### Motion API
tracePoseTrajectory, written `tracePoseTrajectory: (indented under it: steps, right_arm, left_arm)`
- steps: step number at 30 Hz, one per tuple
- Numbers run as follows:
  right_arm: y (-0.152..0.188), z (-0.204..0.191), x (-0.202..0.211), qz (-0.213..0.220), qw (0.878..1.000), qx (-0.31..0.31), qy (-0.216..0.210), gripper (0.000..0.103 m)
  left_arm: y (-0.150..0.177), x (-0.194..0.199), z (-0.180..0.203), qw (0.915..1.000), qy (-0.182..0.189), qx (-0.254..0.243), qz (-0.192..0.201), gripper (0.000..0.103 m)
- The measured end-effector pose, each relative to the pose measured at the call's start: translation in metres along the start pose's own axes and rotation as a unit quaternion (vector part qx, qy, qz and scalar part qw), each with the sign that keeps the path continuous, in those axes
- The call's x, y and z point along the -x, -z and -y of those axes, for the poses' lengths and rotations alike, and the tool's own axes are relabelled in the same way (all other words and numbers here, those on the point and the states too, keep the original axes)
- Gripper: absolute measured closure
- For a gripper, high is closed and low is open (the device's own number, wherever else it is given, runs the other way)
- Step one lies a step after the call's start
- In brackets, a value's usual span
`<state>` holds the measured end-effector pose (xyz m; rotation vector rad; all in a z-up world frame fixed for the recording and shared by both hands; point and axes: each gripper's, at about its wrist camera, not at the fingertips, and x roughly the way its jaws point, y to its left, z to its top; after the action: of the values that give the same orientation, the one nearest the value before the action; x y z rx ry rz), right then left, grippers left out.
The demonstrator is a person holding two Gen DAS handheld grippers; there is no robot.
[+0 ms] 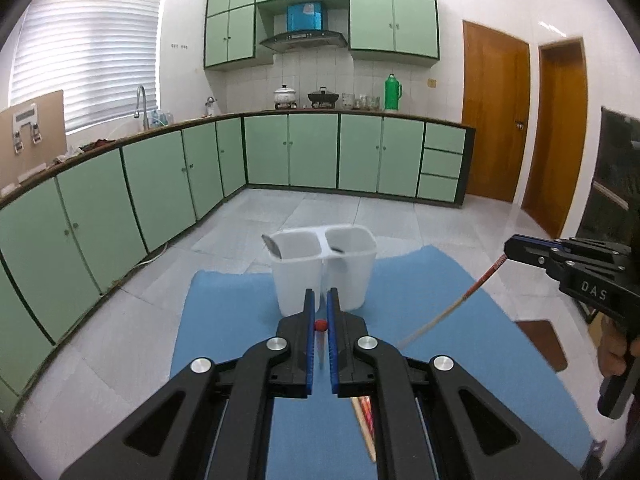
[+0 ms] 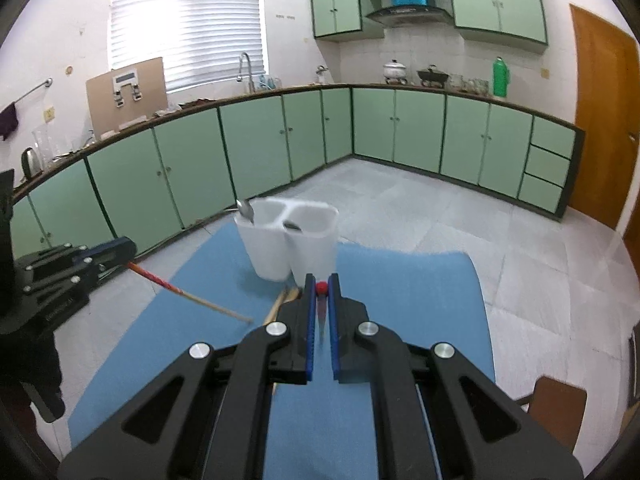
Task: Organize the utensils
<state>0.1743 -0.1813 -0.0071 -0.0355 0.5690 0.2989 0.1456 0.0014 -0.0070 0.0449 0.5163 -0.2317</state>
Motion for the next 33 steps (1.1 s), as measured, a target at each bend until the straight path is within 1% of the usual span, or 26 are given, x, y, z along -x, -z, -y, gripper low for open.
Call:
tracePoseTrajectory:
  steps: [5,8,12,16,20,21,25,27,28,33]
  right_arm:
    - [-0.032,-0.003,-0.005,0.008,1.000,0.019,-0.013,0.098]
    - [-0.051,-0.005,-0.005,0.017,0.999,0.027,-0.021,0.098]
    - [-0.076,-0.002,0.000,0.033,0.998,0.023,-0.040,0.098]
    - [-0.108,-0.001,0.000,0.059,0.997,0.035,-0.036,0.098]
    - [-0.137,0.004,-0.005,0.081,0.996,0.031,-0.034,0.098]
    - [-0.145,0.006,-0.008,0.090,0.995,0.030,-0.031,0.098]
    - [-0.164,0.012,-0.025,0.108,0.994,0.027,-0.017,0.098]
    - [-0.168,0.016,-0.041,0.109,0.994,0.027,-0.009,0.098]
    - [-0.168,0.017,-0.048,0.106,0.994,0.026,-0.008,0.098]
    - [-0.156,0.023,-0.095,0.075,0.997,0.020,-0.007,0.098]
  left_arm:
    - [-0.018,-0.004,-0.006,0.9998,0.007,0.009,0.014,0.097]
    - [-0.030,-0.002,-0.007,0.9995,0.009,0.004,0.028,0.097]
    - [-0.047,0.005,-0.009,0.9986,0.021,0.007,0.048,0.097]
    - [-0.075,0.011,-0.010,0.9964,0.013,-0.003,0.083,0.097]
    - [-0.111,0.015,-0.010,0.9915,0.009,-0.009,0.129,0.097]
    - [-0.121,0.014,-0.009,0.9897,0.007,-0.011,0.142,0.097]
    - [-0.146,-0.001,-0.007,0.9856,-0.001,-0.018,0.168,0.097]
    - [-0.151,-0.018,-0.007,0.9856,-0.005,-0.019,0.168,0.098]
    - [-0.152,-0.031,-0.008,0.9867,-0.006,-0.017,0.162,0.097]
    - [-0.145,-0.083,-0.012,0.9909,-0.013,-0.016,0.133,0.098]
